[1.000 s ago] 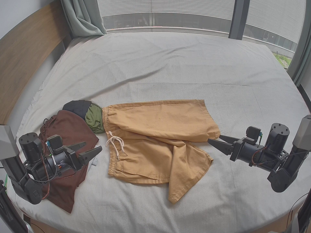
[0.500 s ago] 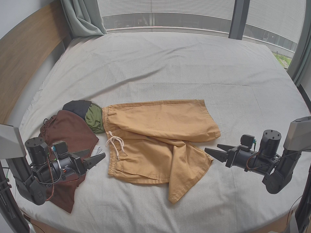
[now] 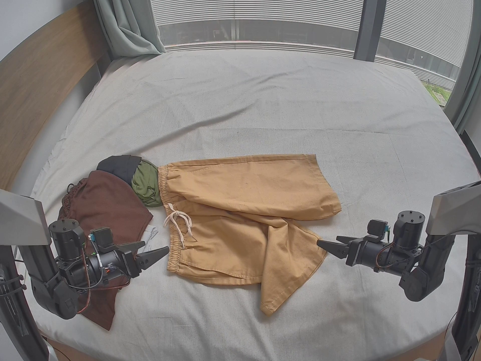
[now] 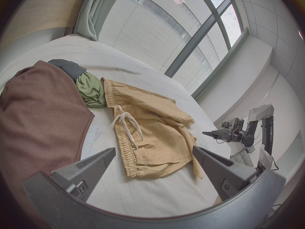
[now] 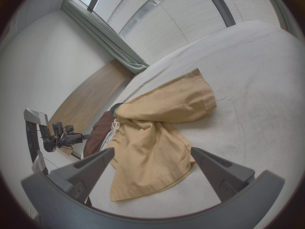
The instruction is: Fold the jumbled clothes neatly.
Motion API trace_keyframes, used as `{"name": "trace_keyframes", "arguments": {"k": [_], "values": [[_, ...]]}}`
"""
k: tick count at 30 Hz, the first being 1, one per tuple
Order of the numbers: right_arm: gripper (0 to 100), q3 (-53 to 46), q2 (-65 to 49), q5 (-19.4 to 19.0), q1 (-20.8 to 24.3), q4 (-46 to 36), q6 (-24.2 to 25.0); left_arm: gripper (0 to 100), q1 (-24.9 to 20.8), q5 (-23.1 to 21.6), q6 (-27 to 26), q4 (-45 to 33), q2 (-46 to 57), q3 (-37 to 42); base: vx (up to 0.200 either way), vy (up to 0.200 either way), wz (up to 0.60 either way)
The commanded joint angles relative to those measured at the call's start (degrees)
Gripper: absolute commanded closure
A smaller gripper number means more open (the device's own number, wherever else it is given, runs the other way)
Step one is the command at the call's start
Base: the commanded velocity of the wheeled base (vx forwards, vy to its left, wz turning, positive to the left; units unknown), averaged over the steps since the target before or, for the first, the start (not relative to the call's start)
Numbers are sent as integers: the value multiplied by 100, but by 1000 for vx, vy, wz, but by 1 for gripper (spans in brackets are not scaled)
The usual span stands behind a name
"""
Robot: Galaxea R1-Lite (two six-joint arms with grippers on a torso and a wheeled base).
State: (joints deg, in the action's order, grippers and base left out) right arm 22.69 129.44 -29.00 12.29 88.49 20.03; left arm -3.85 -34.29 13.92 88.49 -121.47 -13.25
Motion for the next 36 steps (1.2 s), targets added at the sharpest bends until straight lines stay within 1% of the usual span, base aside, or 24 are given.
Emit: {"name": "trace_keyframes", "arguments": {"k": [1, 9, 18, 36], "values": [[0, 104, 407, 9, -77, 10, 1, 0, -1, 1, -3, 1, -79, 7, 0, 0, 0], [0, 307, 776, 26, -174, 10, 1, 0, -1, 1, -12, 1, -176, -11, 0, 0, 0], [0, 500, 1066, 52, -165, 10, 10, 0, -1, 1, -21, 1, -184, -11, 0, 0, 0], [0, 764, 1294, 52, -69, 28, 19, 0, -1, 1, -12, 1, -184, -55, 0, 0, 0]]}}
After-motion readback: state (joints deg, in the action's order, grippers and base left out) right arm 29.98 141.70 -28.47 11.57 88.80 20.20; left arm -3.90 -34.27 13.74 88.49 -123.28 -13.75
